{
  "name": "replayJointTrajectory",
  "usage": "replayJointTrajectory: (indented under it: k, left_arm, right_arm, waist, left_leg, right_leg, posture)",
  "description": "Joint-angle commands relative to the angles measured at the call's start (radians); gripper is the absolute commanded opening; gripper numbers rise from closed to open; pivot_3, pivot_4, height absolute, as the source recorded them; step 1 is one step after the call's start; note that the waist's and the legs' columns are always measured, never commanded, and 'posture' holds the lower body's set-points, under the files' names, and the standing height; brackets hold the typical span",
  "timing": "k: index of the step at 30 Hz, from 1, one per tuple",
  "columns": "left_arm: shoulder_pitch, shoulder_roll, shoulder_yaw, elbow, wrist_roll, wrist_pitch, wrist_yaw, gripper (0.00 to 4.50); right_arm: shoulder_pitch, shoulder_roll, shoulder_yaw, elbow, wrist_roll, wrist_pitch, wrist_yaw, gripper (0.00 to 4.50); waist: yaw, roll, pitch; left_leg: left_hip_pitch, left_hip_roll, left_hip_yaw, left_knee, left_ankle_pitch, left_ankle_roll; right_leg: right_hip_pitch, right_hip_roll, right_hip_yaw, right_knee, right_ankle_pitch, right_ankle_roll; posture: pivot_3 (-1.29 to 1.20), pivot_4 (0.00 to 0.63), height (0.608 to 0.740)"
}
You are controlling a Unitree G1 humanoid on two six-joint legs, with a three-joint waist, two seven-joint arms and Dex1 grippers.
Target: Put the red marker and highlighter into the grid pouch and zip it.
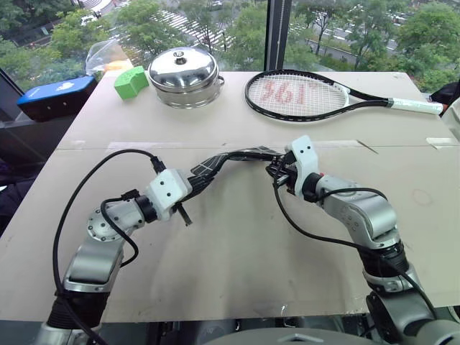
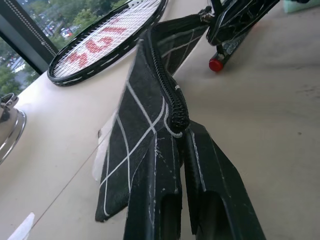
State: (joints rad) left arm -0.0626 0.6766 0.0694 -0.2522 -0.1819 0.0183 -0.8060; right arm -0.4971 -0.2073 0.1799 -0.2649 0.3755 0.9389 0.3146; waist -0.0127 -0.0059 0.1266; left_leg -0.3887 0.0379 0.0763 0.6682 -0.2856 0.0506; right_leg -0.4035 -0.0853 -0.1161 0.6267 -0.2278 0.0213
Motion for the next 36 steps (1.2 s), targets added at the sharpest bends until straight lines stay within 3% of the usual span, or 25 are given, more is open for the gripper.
replayJointTrajectory:
  k: [1,7,14,36]
  left_arm:
    - [0.019,0.017,0.014,-0.025,-0.013,-0.012,-0.018,0.0]
    - [0.05,0.055,0.012,-0.015,-0.007,-0.023,-0.061,0.0]
    - [0.046,0.061,0.006,-0.027,-0.019,-0.004,-0.092,0.0]
    - [0.026,0.056,-0.007,-0.051,-0.029,0.044,-0.107,0.0]
  right_arm:
    - [-0.03,-0.006,-0.035,-0.026,0.006,-0.006,0.008,0.08]
    - [-0.037,-0.058,-0.068,-0.003,-0.008,-0.016,0.029,0.08]
    - [-0.027,-0.132,0.005,-0.036,-0.03,-0.028,0.105,0.08]
    - [-0.032,-0.143,0.05,-0.119,-0.052,0.02,0.123,0.08]
  waist:
    - [0.001,0.0,0.0]
    - [0.001,0.0,0.0]
    - [0.0,0.0,0.0]
    - [0.002,0.0,0.0]
  left_leg:
    - [0.0,0.0,0.0,0.0,0.0,0.0]
    - [0.0,0.0,0.0,0.0,0.0,0.0]
    - [0.0,0.0,0.0,0.0,0.0,0.0]
    - [0.0,0.0,0.0,0.0,0.0,0.0]
  right_leg:
    - [0.0,0.0,0.0,0.0,0.0,0.0]
    - [0.0,0.0,0.0,0.0,0.0,0.0]
    - [0.0,0.0,0.0,0.0,0.0,0.0]
    - [0.0,0.0,-0.001,0.0,0.0,0.0]
  posture:
    - [0.0,0.15,0.74]
    - [0.0,0.15,0.74]
    - [0.0,0.15,0.74]
    - [0.0,0.15,0.74]
